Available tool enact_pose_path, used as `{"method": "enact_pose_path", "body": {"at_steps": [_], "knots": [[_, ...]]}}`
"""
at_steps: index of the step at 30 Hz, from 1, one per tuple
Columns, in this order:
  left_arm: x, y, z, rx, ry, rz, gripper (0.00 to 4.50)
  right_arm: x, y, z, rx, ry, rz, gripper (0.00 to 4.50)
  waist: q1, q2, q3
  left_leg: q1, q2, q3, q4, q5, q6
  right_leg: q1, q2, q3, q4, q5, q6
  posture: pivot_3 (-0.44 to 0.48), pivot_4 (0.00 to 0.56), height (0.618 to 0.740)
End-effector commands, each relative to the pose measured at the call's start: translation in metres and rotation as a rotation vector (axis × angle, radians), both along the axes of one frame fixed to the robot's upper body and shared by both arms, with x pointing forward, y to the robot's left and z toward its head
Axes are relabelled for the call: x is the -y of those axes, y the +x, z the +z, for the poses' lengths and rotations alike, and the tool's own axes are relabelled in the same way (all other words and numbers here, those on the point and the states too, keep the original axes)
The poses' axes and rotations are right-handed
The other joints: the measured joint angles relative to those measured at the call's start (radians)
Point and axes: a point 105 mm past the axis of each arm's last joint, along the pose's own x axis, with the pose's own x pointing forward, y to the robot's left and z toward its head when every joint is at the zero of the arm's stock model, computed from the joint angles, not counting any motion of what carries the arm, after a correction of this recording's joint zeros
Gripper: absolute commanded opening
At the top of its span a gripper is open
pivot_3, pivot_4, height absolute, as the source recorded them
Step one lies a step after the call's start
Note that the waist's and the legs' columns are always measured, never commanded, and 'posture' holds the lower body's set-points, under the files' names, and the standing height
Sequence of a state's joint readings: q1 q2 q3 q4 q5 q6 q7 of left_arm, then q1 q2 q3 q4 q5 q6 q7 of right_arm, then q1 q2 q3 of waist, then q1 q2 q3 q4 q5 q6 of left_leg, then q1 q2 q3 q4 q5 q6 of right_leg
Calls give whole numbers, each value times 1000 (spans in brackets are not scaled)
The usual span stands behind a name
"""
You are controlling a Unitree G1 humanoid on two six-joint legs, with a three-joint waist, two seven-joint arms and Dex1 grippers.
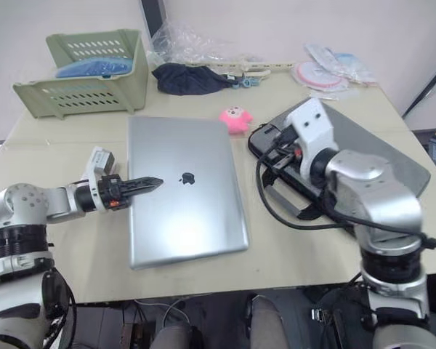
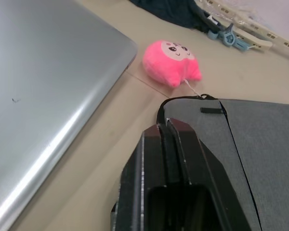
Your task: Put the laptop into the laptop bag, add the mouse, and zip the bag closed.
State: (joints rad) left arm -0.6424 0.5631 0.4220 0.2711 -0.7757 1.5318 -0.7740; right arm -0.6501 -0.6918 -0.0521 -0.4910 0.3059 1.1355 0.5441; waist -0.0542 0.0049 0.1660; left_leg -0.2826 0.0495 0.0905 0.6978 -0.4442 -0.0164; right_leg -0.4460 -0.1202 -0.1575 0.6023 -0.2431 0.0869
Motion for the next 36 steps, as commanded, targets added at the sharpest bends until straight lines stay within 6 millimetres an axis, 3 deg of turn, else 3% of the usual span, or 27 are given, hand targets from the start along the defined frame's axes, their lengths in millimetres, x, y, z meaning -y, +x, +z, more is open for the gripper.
{"method": "enact_pose_path", "body": {"at_steps": [1, 6, 7, 36], "knots": [[1, -10, 8, 41, 17, 7, 412, 20, -5, 2, 22, -56, -29, 1848, 8, -1, 0, 0, 0, 0, 0, 0, 0, 0, 0, 0, -1, 0, 0, 0, 150, 740], [5, -15, 7, 51, 9, 18, 412, 37, 1, -13, 10, -81, -56, 4281, 26, -3, 1, 0, 0, 1, 0, 0, 0, 0, 0, 0, -2, 0, 0, 0, 150, 740], [5, -15, 7, 54, 7, 22, 412, 40, 3, -14, 16, -80, -66, 4462, 27, -3, 2, 0, 0, 1, 0, 0, 0, 0, 0, 0, -2, 0, 0, 0, 150, 740], [15, -19, 2, 45, -3, 25, 412, 86, 22, -82, -21, -93, -161, 4462, 28, -4, 2, 0, 0, 1, 0, 0, 0, 1, 0, 0, -3, 0, 1, 0, 150, 740]]}}
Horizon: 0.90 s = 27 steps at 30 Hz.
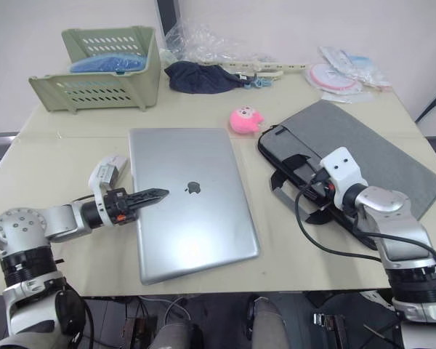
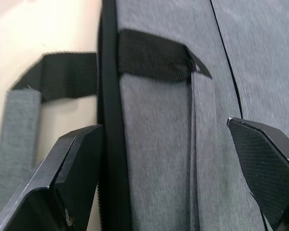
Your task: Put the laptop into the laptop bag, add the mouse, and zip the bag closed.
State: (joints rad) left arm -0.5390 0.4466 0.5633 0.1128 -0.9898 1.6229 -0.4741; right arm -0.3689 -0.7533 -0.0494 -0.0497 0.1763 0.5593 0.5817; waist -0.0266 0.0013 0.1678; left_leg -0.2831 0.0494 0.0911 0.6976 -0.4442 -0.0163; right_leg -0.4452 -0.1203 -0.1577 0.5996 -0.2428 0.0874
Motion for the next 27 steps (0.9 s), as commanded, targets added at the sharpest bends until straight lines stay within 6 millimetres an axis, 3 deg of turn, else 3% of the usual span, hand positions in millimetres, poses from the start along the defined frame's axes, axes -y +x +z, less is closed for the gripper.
{"method": "enact_pose_path", "body": {"at_steps": [1, 18, 21, 27], "knots": [[3, -2, 12, 69, 25, -14, 412, 5, 2, 10, 55, -15, -15, 4462, 0, 0, 0, 0, 0, 0, 0, 0, 0, 0, 0, 0, 0, 0, 0, 0, 150, 740], [7, -1, 12, 69, 24, -23, 412, 8, 6, 17, 90, -18, -42, 4462, 0, 0, 0, 0, 0, 0, 0, 0, 0, 0, 0, 0, 0, 0, 0, 0, 150, 740], [8, -1, 12, 69, 23, -25, 412, 9, 5, 14, 82, -17, -49, 3695, 1, 0, 0, 0, 0, 0, 0, 0, 0, 0, 0, 0, 0, 0, 0, 0, 150, 740], [7, -1, 11, 67, 23, -22, 412, 10, 5, 12, 81, -14, -63, 1009, 0, 0, 0, 0, 0, 0, 0, 0, 0, 0, 0, 0, 0, 0, 0, 0, 150, 740]]}}
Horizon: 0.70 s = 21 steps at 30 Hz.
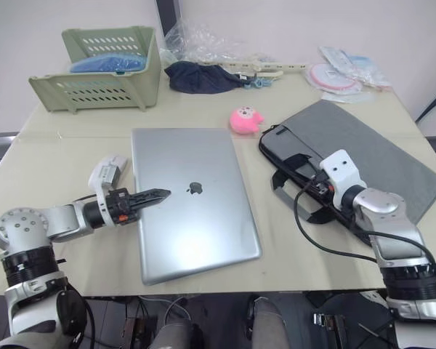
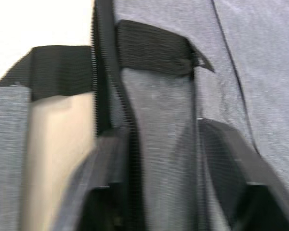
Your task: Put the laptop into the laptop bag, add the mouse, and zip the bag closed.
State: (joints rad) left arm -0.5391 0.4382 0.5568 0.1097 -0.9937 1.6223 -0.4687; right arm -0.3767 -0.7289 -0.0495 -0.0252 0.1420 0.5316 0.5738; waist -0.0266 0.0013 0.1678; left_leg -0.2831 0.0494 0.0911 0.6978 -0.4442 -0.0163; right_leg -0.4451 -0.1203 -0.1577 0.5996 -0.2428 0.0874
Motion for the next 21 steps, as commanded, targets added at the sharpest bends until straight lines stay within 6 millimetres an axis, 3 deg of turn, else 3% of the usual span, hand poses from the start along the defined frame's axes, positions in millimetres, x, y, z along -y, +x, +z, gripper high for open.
{"method": "enact_pose_path", "body": {"at_steps": [1, 2, 13, 21], "knots": [[4, -1, 12, 69, 24, -14, 412, 10, 1, 12, 57, -1, -53, 535, 0, 0, 0, 0, 0, 0, 0, 0, 0, 0, 0, 0, 0, 0, 0, 0, 150, 740], [4, -2, 12, 69, 24, -14, 412, 9, 1, 10, 52, 3, -54, 10, 0, 0, 0, 0, 0, 0, 0, 0, 0, 0, 0, 0, 0, 0, 0, 0, 150, 740], [4, -2, 11, 71, 26, -11, 412, 10, 2, 4, 33, 23, -60, 10, 1, 0, 0, 0, 0, 0, 0, 0, 0, 0, 0, 0, 0, 0, 0, 0, 150, 740], [9, -2, 14, 83, 21, -19, 412, -27, 3, 60, 42, 108, 15, 10, -1, 0, 0, 0, 0, 0, 0, 0, 0, 0, 0, 0, 1, 0, 0, 0, 150, 740]]}}
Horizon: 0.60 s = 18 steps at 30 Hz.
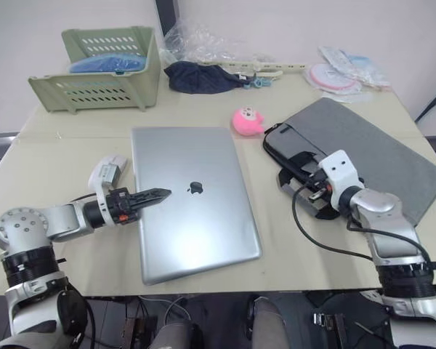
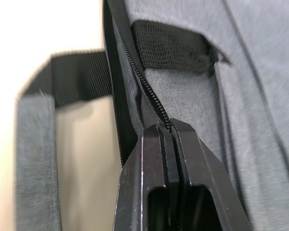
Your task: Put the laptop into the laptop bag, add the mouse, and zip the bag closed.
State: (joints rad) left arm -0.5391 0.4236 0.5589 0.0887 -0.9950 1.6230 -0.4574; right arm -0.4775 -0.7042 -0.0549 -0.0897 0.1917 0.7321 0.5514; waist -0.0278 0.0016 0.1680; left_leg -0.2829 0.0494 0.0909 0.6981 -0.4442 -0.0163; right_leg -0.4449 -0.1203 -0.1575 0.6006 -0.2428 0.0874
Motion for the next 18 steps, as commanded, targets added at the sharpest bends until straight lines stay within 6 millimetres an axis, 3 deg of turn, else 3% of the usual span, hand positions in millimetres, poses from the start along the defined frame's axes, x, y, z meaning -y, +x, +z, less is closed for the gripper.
{"method": "enact_pose_path", "body": {"at_steps": [1, 6, 18], "knots": [[6, -1, 12, 71, 14, -17, 412, -16, -3, 45, 64, 53, 34, 10, 0, 0, 0, 0, 0, 0, 0, 0, 0, 0, 0, 0, 0, 0, 0, 0, 150, 740], [10, 0, 12, 70, 7, -18, 412, -28, 1, 60, 20, 128, 2, 10, 1, 0, 0, 0, 0, 0, 0, 0, 0, 0, 0, -1, 0, 0, 0, 0, 150, 740], [13, 1, 12, 78, -7, -13, 412, -45, 0, 71, -82, 318, -31, 10, -1, 0, 0, 0, 0, 0, 0, 0, 0, 0, 0, -1, 0, 0, 0, 0, 150, 740]]}}
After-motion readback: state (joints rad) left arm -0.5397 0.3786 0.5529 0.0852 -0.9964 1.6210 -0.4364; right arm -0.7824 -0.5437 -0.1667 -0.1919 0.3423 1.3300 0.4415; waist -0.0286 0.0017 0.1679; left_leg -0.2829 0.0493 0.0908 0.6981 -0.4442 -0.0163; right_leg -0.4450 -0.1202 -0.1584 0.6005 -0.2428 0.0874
